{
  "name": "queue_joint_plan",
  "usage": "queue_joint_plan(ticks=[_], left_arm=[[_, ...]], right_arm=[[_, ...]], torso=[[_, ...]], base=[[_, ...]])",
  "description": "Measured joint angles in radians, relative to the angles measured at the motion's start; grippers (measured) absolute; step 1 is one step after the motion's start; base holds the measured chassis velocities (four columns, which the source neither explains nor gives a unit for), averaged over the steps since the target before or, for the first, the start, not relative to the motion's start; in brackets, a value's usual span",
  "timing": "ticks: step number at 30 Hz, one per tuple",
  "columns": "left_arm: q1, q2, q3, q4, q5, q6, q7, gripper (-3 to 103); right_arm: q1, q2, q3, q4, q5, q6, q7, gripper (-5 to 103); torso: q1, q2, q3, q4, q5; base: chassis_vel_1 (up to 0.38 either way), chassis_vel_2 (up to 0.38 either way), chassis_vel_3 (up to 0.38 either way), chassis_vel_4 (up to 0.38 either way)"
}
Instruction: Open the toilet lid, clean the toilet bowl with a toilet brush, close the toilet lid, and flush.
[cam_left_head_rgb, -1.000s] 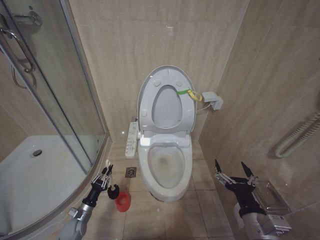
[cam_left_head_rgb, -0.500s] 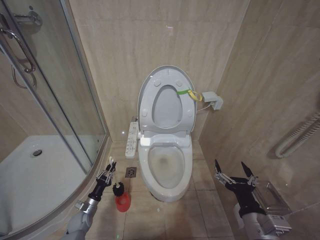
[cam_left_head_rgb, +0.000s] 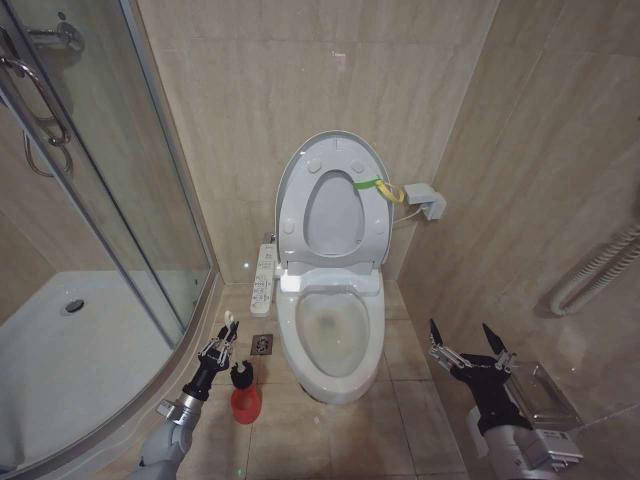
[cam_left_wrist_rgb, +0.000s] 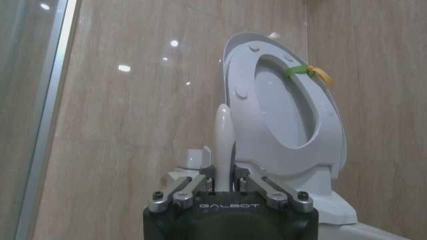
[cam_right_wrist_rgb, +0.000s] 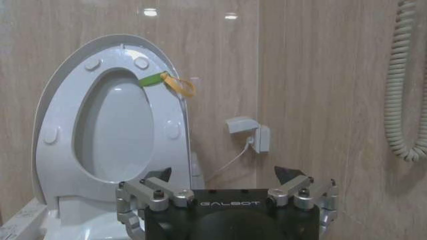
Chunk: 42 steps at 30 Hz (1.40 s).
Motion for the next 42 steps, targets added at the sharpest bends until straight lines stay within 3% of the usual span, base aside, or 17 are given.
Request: queue_joint_plan(ticks=[10, 20, 33, 42], left_arm=[[0.014, -0.007, -0.003, -0.010, 0.020, 0.001, -0.006, 18], [0.015, -0.002, -0.010, -0.004, 0.023, 0.001, 0.007, 18], [-0.009, 0.016, -0.017, 0.126, -0.004, 0.001, 0.073, 18], [-0.030, 0.025, -0.005, 0.129, -0.021, 0.000, 0.089, 18]], right_arm=[[0.000, 0.000, 0.000, 0.000, 0.000, 0.000, 0.000, 100], [0.000, 0.000, 0.000, 0.000, 0.000, 0.000, 0.000, 100], [0.000, 0.000, 0.000, 0.000, 0.000, 0.000, 0.000, 100], [0.000, 0.000, 0.000, 0.000, 0.000, 0.000, 0.000, 100]], torso=[[-0.004, -0.009, -0.005, -0.0001, 0.0000], [-0.023, -0.051, -0.029, -0.0003, -0.0001], [-0.050, -0.118, -0.067, -0.0001, -0.0001], [-0.065, -0.153, -0.089, -0.0001, -0.0001]], base=[[0.000, 0.000, 0.000, 0.000], [0.000, 0.000, 0.000, 0.000], [0.000, 0.000, 0.000, 0.000], [0.000, 0.000, 0.000, 0.000]])
